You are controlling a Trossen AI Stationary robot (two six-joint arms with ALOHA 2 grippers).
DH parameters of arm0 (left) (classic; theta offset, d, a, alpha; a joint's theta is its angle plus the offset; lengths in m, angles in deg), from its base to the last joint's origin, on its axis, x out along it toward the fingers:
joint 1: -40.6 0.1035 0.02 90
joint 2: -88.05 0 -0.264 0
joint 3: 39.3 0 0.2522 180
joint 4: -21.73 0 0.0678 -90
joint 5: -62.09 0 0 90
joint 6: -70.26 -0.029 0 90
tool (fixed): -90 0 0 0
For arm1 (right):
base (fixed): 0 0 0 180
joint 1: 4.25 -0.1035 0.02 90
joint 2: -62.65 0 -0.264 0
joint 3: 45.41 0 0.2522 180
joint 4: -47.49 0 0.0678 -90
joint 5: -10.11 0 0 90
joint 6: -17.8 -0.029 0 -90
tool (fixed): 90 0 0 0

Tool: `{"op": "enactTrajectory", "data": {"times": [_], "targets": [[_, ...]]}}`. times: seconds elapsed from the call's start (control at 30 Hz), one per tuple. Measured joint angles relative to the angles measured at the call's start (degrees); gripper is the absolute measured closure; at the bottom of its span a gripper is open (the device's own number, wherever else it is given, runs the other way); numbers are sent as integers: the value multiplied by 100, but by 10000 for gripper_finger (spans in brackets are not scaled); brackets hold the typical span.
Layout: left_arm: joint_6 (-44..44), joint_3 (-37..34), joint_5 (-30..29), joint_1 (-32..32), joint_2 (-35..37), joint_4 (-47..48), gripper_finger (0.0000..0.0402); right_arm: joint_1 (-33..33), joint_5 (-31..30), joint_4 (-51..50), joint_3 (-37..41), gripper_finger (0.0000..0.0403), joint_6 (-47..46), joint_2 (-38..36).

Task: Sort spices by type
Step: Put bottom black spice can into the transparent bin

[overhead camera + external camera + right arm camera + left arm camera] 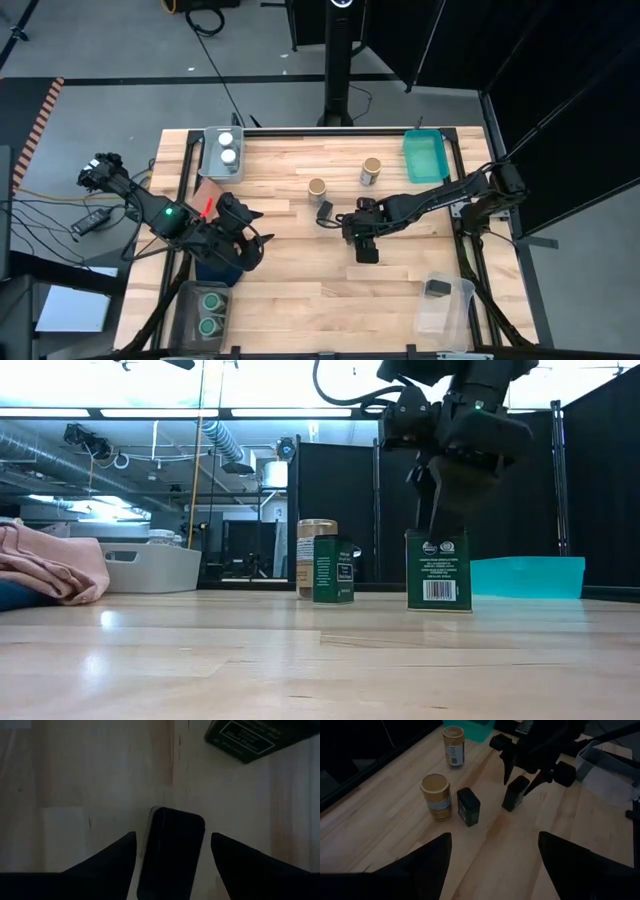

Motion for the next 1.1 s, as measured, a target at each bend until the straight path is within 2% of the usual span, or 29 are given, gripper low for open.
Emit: {"op": "enactTrajectory", "data": {"times": [0.13, 0.3, 0.33, 0.57, 0.8, 0.93, 1.1], "targets": [[-5, 1, -3, 0, 0, 5, 99, 0, -1, -30, 0, 174, -20, 15], [-127, 2, -9, 0, 0, -6, 99, 0, 5, -113, -2, 267, -4, 4], [-129, 2, -18, 2, 0, -5, 99, 0, 7, -135, -2, 272, -2, 1], [-131, 2, -79, 2, 0, -1, 99, -112, 9, -265, -39, 272, -58, -30], [-133, 2, -91, 0, -2, -8, 99, -455, 7, -936, -538, 272, -491, -296], [-136, 2, -97, 0, -2, -9, 99, -814, 18, -1207, -749, 272, -1061, -686], [-136, 2, -99, 2, -2, -12, 99, -1523, 14, -1616, -850, 272, -2220, -1349]]}}
